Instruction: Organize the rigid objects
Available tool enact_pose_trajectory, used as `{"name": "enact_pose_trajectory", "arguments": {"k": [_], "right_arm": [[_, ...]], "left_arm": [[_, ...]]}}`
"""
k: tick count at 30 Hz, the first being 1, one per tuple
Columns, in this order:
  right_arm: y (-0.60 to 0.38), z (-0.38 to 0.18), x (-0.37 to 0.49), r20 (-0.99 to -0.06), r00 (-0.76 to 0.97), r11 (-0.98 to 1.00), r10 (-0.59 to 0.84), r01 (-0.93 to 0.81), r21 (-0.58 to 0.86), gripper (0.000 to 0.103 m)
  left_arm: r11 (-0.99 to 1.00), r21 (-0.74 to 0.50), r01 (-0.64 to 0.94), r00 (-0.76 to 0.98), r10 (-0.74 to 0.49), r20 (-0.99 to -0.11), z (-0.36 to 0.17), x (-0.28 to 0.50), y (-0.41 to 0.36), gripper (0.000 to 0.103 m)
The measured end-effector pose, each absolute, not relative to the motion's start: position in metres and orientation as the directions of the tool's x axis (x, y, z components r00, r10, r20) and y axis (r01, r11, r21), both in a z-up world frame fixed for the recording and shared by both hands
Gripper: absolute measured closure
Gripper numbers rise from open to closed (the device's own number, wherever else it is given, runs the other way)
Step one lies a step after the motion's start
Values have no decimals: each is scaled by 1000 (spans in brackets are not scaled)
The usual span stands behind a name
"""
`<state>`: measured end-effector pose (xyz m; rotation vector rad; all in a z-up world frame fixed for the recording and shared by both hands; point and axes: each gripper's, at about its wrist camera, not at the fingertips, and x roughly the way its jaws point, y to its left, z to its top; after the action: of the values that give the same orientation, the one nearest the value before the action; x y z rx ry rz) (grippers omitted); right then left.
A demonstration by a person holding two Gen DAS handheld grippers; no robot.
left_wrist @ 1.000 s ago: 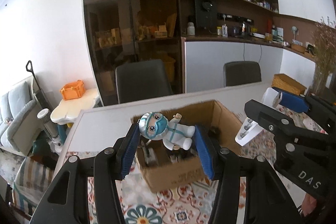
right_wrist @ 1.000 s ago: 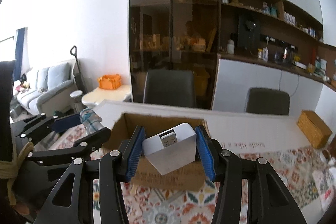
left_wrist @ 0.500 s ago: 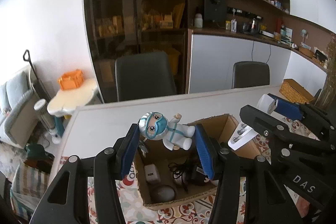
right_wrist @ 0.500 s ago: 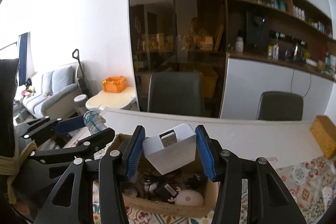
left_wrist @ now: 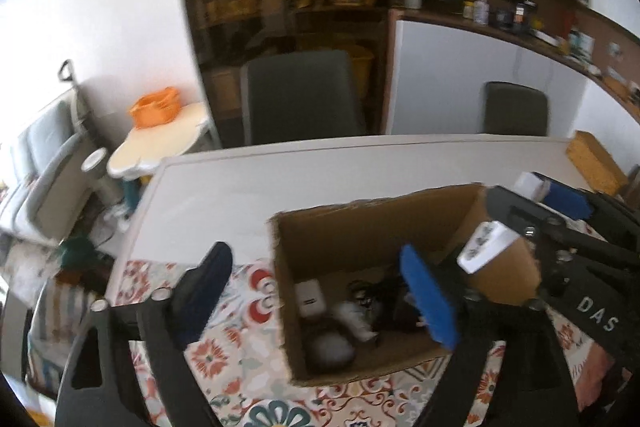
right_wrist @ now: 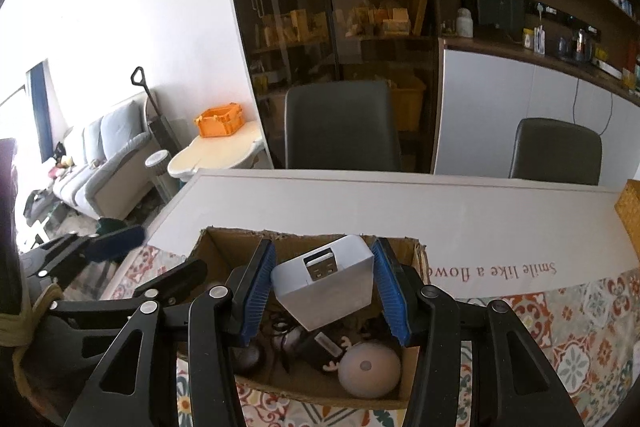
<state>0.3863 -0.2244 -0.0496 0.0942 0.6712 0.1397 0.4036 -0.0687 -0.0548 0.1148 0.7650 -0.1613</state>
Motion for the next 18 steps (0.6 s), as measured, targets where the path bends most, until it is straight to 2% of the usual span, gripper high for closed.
{"name": "enact_pose_trajectory", "arguments": {"k": [5,6,7,9,14,17,18], "right_arm": [[-219,-47,389,-629,757,983,177,-111,143,52],[-217,-47,390,-639,748,983,180,-115,142,48],[-215,-47,391,-649,740,984,173,-110,137,38],[-211,-43,390,-652,745,990,138,-86,112,28],[-206,-32,380,-662,745,996,85,-60,60,26],[-208,-23,366,-660,749,998,58,-33,50,23],[-209,-20,361,-654,755,998,52,-26,50,18]], "left_arm": [[994,57,97,716,-30,-698,-50,399,-49,7],[994,57,88,719,-24,-695,-48,396,-46,6],[995,58,78,723,-17,-691,-46,393,-42,5],[996,62,68,734,-8,-679,-42,386,-38,3],[996,72,56,755,5,-656,-29,373,-30,0],[997,48,60,763,-15,-646,-21,360,-26,0],[997,45,57,765,-14,-644,-20,357,-26,0]]}}
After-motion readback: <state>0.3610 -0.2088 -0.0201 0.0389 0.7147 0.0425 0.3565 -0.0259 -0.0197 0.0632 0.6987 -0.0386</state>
